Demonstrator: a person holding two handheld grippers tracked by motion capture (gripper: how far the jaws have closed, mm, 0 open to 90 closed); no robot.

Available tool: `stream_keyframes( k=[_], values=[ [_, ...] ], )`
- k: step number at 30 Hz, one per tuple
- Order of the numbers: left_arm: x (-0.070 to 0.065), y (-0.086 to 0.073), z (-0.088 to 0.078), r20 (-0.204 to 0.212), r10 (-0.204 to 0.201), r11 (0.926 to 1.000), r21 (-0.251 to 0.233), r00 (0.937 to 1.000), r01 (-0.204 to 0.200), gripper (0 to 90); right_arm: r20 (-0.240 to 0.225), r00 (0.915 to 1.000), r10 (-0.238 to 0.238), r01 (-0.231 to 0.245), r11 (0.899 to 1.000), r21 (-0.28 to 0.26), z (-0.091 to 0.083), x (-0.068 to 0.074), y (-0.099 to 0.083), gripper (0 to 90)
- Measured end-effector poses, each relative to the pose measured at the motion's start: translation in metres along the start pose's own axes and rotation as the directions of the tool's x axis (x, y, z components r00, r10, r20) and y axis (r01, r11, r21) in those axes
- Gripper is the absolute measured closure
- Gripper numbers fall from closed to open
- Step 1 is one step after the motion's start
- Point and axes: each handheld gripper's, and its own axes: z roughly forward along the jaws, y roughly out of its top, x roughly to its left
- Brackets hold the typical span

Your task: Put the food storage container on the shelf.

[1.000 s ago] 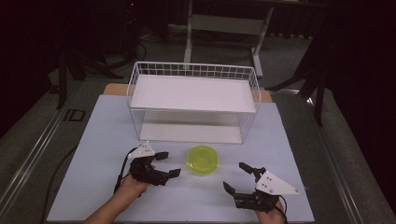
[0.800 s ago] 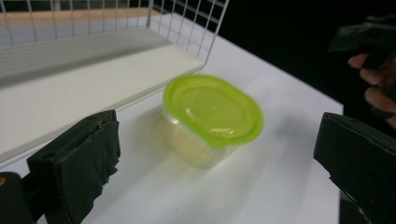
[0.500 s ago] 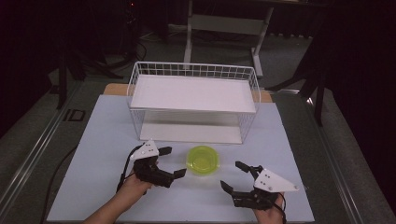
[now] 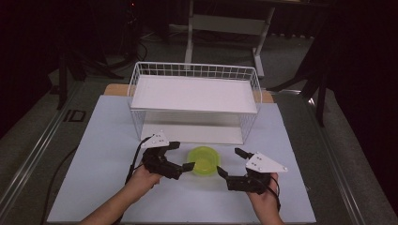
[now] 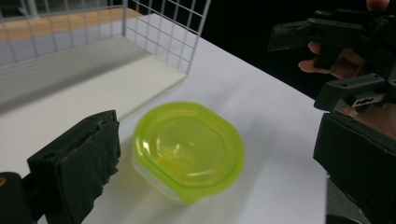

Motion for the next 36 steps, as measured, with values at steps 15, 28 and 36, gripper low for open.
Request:
stream_keyframes(
  k=[15,28,36],
  values=[
    [0.02,0.004,0.015,-0.032,-0.058,0.9963,0.061,0.9978,0.06,2.1,0.017,0.9906,0.136,-0.137,0.987,0.08,0.043,-0.025,0.001,11.3],
    [0.03,-0.012,0.029,-0.073,-0.144,0.9771,0.148,0.987,0.153,23.3,-0.022,0.968,0.25,-0.242,0.953,0.183,0.06,-0.03,-0.018,22.0],
    [0.034,-0.023,0.043,-0.095,-0.202,0.9528,0.211,0.9748,0.218,34.5,0.02,0.9437,0.33,-0.325,0.913,0.248,0.061,-0.036,-0.031,26.8]
  ],
)
